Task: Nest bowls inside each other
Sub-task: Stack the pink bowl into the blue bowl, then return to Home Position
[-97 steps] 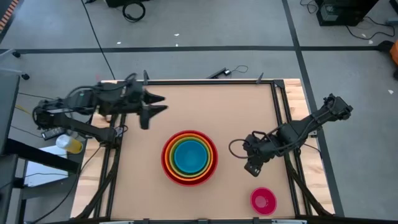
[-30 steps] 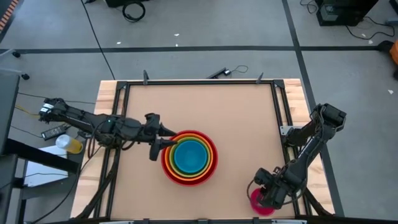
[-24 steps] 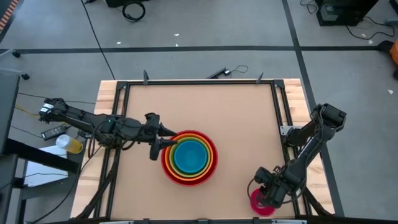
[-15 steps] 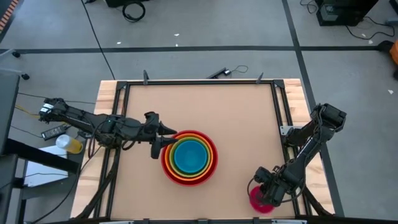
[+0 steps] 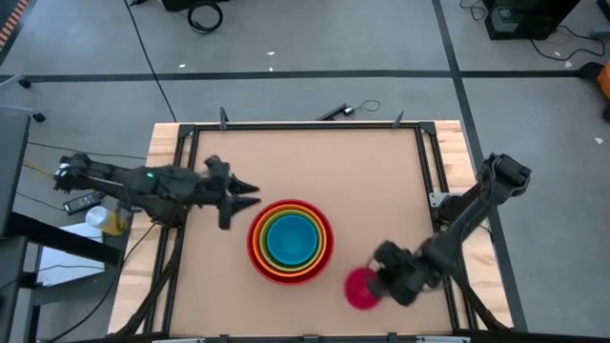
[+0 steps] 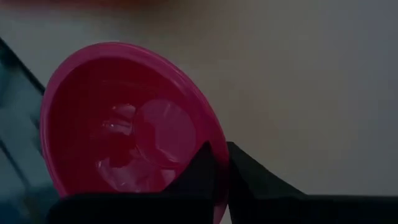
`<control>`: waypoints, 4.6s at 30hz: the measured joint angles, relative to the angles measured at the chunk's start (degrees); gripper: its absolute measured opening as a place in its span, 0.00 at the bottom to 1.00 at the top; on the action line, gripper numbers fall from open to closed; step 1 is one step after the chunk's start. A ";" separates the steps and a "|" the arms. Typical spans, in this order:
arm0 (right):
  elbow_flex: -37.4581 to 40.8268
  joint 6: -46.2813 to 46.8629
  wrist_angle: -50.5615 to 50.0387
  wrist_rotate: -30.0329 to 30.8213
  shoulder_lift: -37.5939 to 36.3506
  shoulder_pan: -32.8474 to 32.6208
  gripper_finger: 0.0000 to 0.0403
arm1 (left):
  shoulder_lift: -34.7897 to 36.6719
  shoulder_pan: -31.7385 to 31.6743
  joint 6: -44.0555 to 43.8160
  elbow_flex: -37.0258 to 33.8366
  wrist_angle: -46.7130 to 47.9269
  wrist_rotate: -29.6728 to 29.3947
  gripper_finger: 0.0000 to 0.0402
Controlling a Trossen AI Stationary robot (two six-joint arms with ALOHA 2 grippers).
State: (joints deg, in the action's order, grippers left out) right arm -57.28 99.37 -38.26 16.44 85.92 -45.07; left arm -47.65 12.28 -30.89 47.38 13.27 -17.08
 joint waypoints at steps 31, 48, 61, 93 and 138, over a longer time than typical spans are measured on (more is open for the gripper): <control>-31.78 -55.19 3.32 -17.17 26.15 38.61 0.08 | 16.21 -11.17 4.74 0.06 22.76 2.20 0.48; -31.83 -53.48 -3.99 -9.83 17.38 39.33 0.55 | 16.17 -11.20 1.39 0.03 17.99 1.93 0.48; -31.86 -63.59 -3.71 7.68 -4.85 38.42 0.47 | 16.65 -15.22 9.54 -0.01 7.47 10.43 0.48; -16.89 -85.52 22.13 0.21 -22.32 39.20 0.01 | 14.59 -61.68 23.61 0.01 -4.32 66.79 0.00; 46.30 -84.26 46.33 -22.29 -71.26 47.09 0.01 | 27.39 -53.87 36.39 -21.89 -0.13 59.56 0.00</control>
State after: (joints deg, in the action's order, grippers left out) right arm -10.98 15.11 8.07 -5.85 14.66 2.02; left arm -20.26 -41.59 5.50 25.49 13.14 42.49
